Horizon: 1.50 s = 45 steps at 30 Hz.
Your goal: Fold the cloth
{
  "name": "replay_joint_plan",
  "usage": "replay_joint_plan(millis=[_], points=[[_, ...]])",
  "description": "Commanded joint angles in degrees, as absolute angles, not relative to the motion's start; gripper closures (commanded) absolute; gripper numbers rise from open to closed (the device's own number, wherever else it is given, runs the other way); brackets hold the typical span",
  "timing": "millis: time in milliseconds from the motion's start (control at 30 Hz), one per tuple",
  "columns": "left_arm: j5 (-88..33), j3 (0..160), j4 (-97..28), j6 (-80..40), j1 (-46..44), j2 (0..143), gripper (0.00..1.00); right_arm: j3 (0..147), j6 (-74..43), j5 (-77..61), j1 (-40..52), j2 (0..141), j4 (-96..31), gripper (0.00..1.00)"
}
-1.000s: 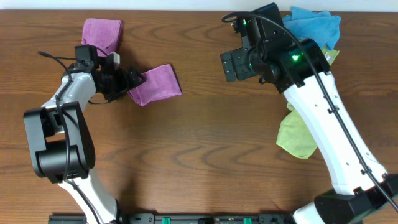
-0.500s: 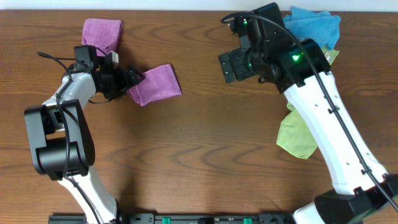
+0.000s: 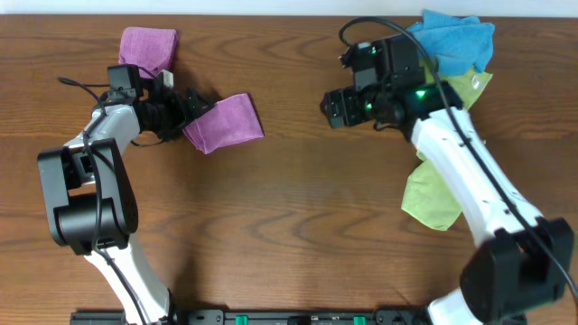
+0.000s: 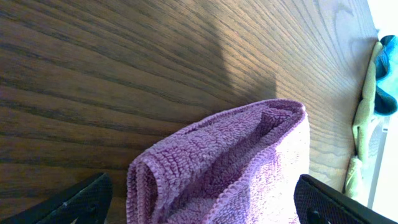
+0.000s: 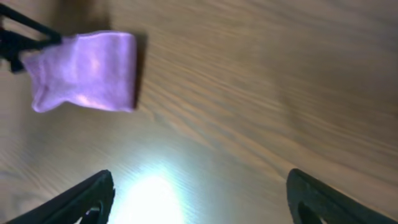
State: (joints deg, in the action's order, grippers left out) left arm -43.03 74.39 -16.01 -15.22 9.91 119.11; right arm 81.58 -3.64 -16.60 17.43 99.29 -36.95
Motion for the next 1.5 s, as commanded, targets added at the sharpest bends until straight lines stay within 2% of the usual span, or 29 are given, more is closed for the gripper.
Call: replay_joint_plan(millis=[0, 100, 167, 200, 233, 267, 300, 500, 1067, 1200, 1467], points=[[-40.56, 72.88, -17.12, -15.92, 8.86, 123.44, 0.04, 78.54, -8.38, -26.11, 18.57, 105.01, -32.27, 0.15], [-40.58, 72.88, -17.43, -16.78, 8.71, 123.44, 0.05, 78.54, -11.14, -29.12, 20.08, 109.73, -27.62, 0.2], [-40.58, 72.88, -17.58, -16.82, 8.43, 123.44, 0.04, 78.54, -14.06, -29.54, 21.37, 112.88, -24.18, 0.28], [-40.56, 72.88, -17.72, -16.8, 8.21, 123.44, 0.05, 78.54, -14.63, -30.37, 21.8, 113.8, -22.68, 0.45], [-40.6, 72.88, -17.74, -16.95, 8.05, 123.44, 0.04, 78.54, -15.88, -30.65, 22.31, 114.76, -20.78, 0.7], [-40.62, 72.88, -17.78, -16.97, 7.88, 123.44, 0.04, 78.54, -16.95, -30.68, 22.7, 115.31, -19.18, 0.9], [-40.66, 72.88, -17.89, -16.97, 7.75, 123.44, 0.05, 78.54, -18.02, -30.68, 23.09, 115.57, -17.58, 0.99], [-41.67, 72.88, -18.83, -16.99, 7.42, 123.44, 0.04, 78.56, -22.24, -29.85, 25.74, 118.08, -5.23, 0.98], [-42.26, 72.88, -21.23, -16.99, 7.01, 123.44, 0.03, 78.65, -28.45, -25.45, 28.93, 125.21, 4.16, 0.98], [-42.24, 72.88, -21.15, -16.99, 6.17, 123.44, 0.03, 78.7, -31.51, -24.93, 29.36, 126.89, 9.67, 0.98], [-42.26, 72.88, -21.19, -16.99, 5.87, 123.44, 0.03, 78.74, -32.91, -18.57, 29.69, 129.86, 14.94, 0.98]])
